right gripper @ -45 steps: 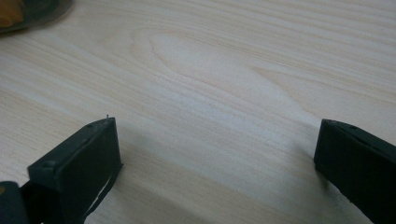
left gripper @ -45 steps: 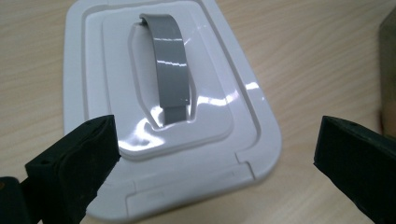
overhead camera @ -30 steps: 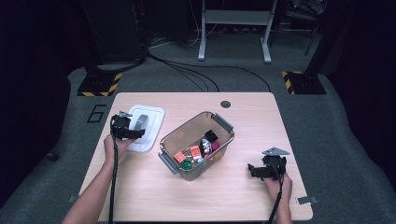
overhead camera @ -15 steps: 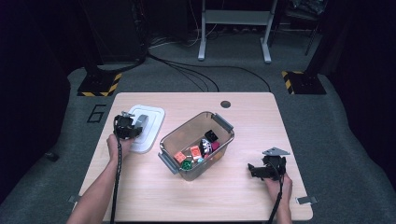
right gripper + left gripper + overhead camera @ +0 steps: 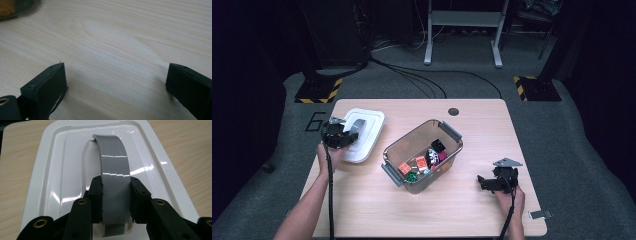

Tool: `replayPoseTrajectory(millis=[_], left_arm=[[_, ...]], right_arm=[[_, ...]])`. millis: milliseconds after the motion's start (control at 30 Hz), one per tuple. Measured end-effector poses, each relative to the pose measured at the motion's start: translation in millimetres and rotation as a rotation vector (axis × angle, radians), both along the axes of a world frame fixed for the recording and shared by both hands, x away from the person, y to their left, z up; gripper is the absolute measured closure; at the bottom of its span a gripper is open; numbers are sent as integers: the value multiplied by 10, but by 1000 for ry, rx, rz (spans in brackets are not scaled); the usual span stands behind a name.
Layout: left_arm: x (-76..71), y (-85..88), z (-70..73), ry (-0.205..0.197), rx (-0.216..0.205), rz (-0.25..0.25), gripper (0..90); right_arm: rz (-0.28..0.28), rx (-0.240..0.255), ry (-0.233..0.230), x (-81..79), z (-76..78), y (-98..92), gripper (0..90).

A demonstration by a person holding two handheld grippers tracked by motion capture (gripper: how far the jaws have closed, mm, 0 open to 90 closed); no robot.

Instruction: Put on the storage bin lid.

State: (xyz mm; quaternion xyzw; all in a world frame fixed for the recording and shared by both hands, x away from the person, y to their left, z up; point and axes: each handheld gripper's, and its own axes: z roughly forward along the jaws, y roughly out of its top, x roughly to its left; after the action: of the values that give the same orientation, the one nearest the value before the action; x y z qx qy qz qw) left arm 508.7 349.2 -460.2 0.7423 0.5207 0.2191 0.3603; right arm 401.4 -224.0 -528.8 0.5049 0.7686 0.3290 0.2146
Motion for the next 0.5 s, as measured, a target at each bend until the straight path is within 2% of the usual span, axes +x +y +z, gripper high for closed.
replayPoseTrajectory(millis=[67,133,200,367,500], left_arm=[[-57,7,103,-1,18,-30,672],[-73,4,129,-8,17,-34,672],[-105,10,201,-4,32,-63,672],[-178,-9,365,-23,37,-101,672],[-220,-29,443,-33,44,-130,672]], right_arm=[[0,0,0,0,0,0,25],[0,-2,-1,1,0,-1,25],[0,-2,-1,0,0,-1,25],[1,-2,-1,0,0,-1,26],[0,-3,-1,0,0,-1,26]])
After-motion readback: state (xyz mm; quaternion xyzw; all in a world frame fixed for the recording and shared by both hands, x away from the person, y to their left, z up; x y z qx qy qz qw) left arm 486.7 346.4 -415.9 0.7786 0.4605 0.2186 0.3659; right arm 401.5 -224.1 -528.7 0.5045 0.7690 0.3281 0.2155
